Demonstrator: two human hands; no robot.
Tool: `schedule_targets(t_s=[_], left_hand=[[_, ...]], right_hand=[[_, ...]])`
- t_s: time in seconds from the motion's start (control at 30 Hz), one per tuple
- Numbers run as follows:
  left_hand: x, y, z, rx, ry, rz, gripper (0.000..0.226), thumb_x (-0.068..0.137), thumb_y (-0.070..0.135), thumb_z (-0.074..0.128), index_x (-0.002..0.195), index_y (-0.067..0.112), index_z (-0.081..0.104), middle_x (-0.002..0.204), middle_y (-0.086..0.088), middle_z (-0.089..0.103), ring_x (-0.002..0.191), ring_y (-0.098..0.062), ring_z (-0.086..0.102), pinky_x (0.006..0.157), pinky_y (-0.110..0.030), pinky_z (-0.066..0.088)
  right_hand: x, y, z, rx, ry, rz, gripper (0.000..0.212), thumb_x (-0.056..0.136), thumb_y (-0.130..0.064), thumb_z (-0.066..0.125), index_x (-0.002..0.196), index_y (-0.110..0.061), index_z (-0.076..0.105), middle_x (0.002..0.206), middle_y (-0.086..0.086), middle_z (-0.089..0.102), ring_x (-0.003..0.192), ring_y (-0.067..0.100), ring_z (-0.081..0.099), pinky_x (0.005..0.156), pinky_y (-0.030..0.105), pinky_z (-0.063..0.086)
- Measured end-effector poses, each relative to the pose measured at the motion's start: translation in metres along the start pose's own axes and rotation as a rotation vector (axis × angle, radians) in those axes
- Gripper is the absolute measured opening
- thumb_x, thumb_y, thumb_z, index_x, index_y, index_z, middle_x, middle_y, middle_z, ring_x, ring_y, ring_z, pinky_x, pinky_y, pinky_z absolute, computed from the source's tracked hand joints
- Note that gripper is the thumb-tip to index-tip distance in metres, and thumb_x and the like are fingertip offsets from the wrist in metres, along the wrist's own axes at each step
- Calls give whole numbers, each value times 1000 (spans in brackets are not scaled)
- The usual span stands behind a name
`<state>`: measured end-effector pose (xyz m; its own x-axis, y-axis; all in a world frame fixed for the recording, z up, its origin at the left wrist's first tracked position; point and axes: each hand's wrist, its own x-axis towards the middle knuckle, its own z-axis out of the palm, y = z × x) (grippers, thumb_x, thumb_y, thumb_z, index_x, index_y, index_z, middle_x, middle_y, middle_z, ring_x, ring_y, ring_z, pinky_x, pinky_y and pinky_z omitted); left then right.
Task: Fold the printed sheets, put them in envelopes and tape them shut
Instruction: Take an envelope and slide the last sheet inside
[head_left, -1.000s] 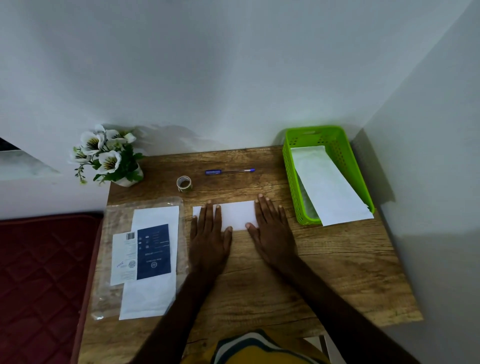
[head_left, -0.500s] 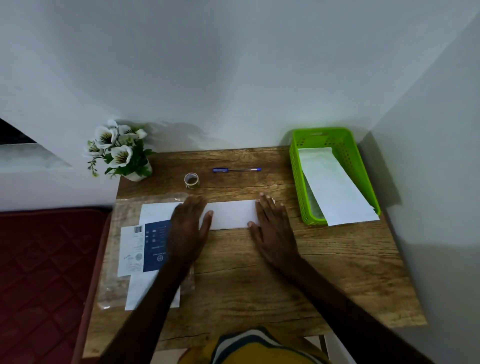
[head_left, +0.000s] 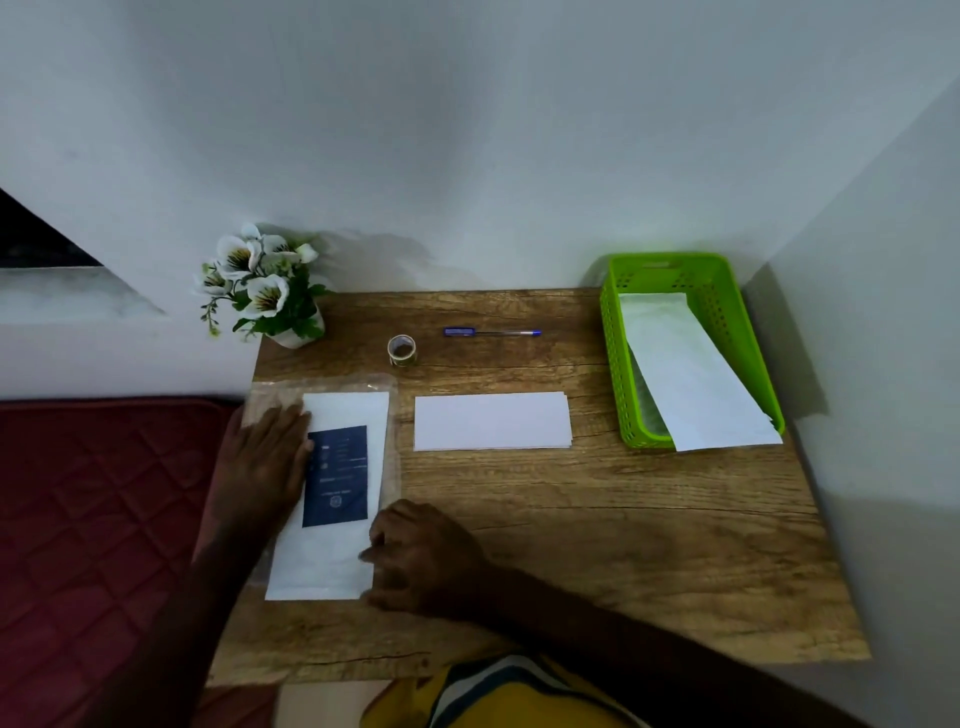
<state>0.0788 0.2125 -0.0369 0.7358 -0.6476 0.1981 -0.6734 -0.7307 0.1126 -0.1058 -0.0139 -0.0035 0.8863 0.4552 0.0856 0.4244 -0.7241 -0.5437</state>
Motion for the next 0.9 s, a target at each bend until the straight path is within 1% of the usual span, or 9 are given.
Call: schedule_targets(t_s=[0.07, 0.13, 0.23, 0.3, 0.53, 0.63, 0.73, 0.8, 0.9], left_hand=[[-4, 4, 2, -50, -41, -48, 53, 108, 35, 33, 154, 12, 40, 162, -8, 37, 153, -24, 29, 122, -55, 28], [-6, 7, 1, -88, -65, -91, 54, 107, 33, 32, 155, 10, 39, 163, -8, 36, 153, -25, 30, 122, -51, 28], [-5, 8, -3, -120, -71, -130, 54, 105, 28, 31, 154, 7, 40, 161, -11, 38, 150, -28, 36, 121, -51, 30], [-7, 6, -4, -135, -64, -132, 54, 104, 26, 31, 154, 5, 40, 161, -12, 39, 149, -28, 37, 121, -51, 30], [-8, 2, -1, -200, -52, -136, 53, 106, 26, 31, 154, 7, 41, 161, -11, 40, 149, -28, 38, 120, -52, 31], [-8, -6, 2, -216, -59, -118, 53, 108, 31, 27, 156, 12, 37, 163, -5, 35, 151, -23, 34, 122, -50, 29], [-9, -15, 4, -204, -44, -69, 52, 109, 29, 26, 160, 20, 30, 167, 6, 26, 155, -14, 26, 121, -57, 28], [-10, -18, 5, -191, -40, -52, 52, 109, 29, 26, 161, 25, 26, 169, 14, 18, 155, -11, 23, 121, -58, 28], [-12, -21, 6, -193, -40, -47, 52, 109, 29, 27, 161, 27, 25, 169, 16, 18, 155, -11, 24, 120, -59, 29]], right_hand=[[6, -3, 11, -80, -71, -7, 48, 93, -50, 66, 123, -12, 69, 119, 9, 61, 108, 24, 51, 90, 41, 46], [9, -5, 16, -141, -107, -29, 46, 93, -49, 67, 124, -15, 68, 118, 7, 58, 107, 24, 49, 88, 40, 44], [13, -6, 19, -85, -89, -66, 33, 91, -39, 72, 115, -17, 73, 112, 5, 57, 104, 22, 44, 86, 40, 41], [14, -8, 21, -91, -82, -74, 31, 90, -38, 72, 114, -19, 73, 110, 4, 56, 104, 22, 45, 86, 40, 40], [16, -18, 25, -129, -56, -93, 17, 90, -29, 74, 102, -18, 73, 108, 6, 58, 102, 21, 47, 85, 41, 47], [18, -27, 27, -145, -38, -87, 17, 91, -30, 70, 96, -14, 71, 106, 6, 57, 97, 20, 45, 81, 41, 48], [16, -38, 24, -29, 21, -59, 19, 96, -27, 64, 99, -8, 68, 108, 11, 61, 95, 24, 49, 79, 40, 44], [17, -45, 19, 62, 57, -36, 19, 99, -24, 60, 102, -7, 67, 110, 12, 65, 97, 26, 54, 82, 40, 41], [18, -55, 6, 191, 52, 26, 19, 103, -25, 56, 106, -8, 66, 102, 13, 70, 92, 28, 61, 86, 41, 43]])
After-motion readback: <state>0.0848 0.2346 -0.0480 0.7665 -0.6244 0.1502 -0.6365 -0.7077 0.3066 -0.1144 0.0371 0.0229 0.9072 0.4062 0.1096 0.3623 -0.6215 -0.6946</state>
